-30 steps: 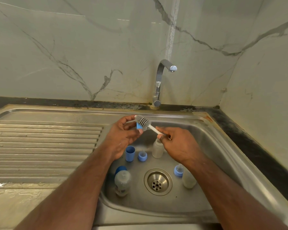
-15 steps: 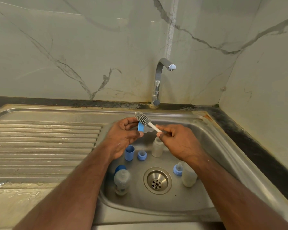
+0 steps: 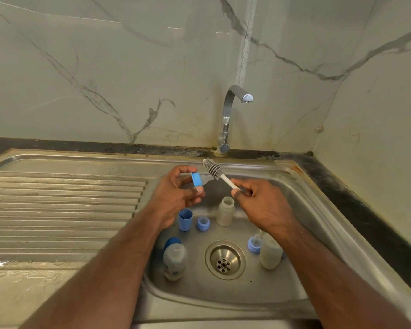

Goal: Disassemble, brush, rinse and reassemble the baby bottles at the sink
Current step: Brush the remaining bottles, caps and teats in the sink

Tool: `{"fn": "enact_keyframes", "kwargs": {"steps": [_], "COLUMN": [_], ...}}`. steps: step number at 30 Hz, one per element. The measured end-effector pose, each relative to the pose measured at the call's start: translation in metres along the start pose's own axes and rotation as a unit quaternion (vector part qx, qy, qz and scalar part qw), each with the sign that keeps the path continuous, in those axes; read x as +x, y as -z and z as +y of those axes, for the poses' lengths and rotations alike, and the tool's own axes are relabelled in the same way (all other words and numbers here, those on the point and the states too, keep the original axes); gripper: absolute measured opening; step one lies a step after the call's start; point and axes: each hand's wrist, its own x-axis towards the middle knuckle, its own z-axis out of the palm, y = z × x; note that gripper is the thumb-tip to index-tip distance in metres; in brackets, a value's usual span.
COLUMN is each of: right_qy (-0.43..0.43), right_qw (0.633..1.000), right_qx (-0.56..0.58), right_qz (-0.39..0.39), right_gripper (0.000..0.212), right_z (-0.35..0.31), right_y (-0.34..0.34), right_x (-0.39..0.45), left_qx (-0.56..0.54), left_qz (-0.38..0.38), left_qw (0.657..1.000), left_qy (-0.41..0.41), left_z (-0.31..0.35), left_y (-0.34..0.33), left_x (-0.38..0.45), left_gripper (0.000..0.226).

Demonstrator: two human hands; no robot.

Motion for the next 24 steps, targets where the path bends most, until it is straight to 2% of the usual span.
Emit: {"fn": "enact_keyframes", "kwargs": {"steps": [2,5,7,11,15,19,24], "right_qy": [0.002,0.018,0.017,-0.005,0.019,-0.009,0.010], "right_qw": [1.000,0.999,0.998,0.997,0.998,0.997,0.998], "right_qx": [-0.012,-0.021,-0.044,-0.074,-0.059,-0.080,-0.051], "right_qz": [-0.002,-0.028,-0.031,-0.005,-0.025,-0.010,-0.027], "right_gripper": [0.037,0.038,0.039,0.040,0.038,0.039,0.038], "right_z": [-0.0017,-0.0082,-0.0099,-0.0085,-0.0094,-0.0039,-0.0084], "right_y": [-0.0009,-0.0061,-0.0085,-0.0038,-0.0071,-0.0008,-0.0067], "right_x": [-0.0015,-0.0061,-0.0048,-0.0002,-0.0029,0.0015,-0.0021], "left_qx": [-0.028,-0.112,-0.117,-0.093,-0.108,-0.119,-0.119], "left_qz": [0.011,0.023,0.024,0.029,0.042,0.040,0.043], "left_qw": [1.000,0.993,0.993,0.995,0.993,0.992,0.992], "left_qy": [-0.001,0.012,0.012,0.012,0.010,0.012,0.005], "left_z": [0.0017,0.0056,0.0058,0.0048,0.0045,0.0052,0.0057], "left_y": [-0.0009,-0.0018,-0.0012,-0.0028,-0.0007,0.0008,0.0000], "left_x": [0.0003,-0.0009,-0.0005,-0.0004,0.0016,-0.0004,-0.0008], "left_gripper": [0.047,0.033,0.027,0.032,0.044,0.044,0.045]}}
